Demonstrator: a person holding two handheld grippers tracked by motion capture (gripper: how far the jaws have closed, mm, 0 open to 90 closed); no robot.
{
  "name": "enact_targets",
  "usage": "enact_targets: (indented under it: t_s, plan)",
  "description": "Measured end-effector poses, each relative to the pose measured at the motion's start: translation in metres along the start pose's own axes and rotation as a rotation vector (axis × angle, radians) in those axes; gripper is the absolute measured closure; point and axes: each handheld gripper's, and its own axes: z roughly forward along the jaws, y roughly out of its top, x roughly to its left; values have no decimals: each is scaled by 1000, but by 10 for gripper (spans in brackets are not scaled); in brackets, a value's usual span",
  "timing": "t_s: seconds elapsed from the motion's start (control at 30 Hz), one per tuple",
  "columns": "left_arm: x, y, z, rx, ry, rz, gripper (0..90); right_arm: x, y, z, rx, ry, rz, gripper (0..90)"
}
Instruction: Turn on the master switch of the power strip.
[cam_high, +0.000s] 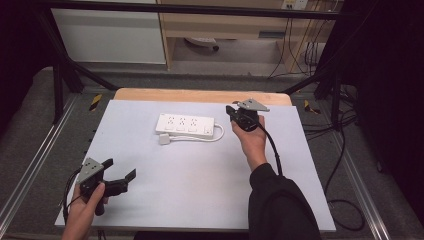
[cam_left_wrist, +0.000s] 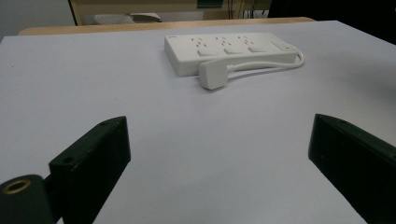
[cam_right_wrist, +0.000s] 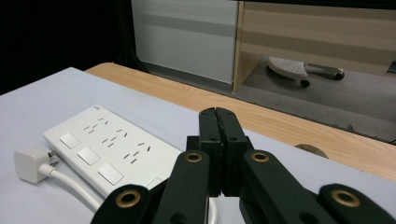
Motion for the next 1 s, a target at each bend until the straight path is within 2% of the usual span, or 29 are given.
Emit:
enact_targets:
  t_s: [0.33,0.63,1.0]
  plan:
    - [0,0,0,-3,-1,0,57,3,-7,11,36,4,-9,900]
    - [0,0,0,-1,-1,1,57,12,-14,21,66,24,-13,900]
    - [0,0,0,-1,-1,2,57,17,-19,29,83,36,12,900]
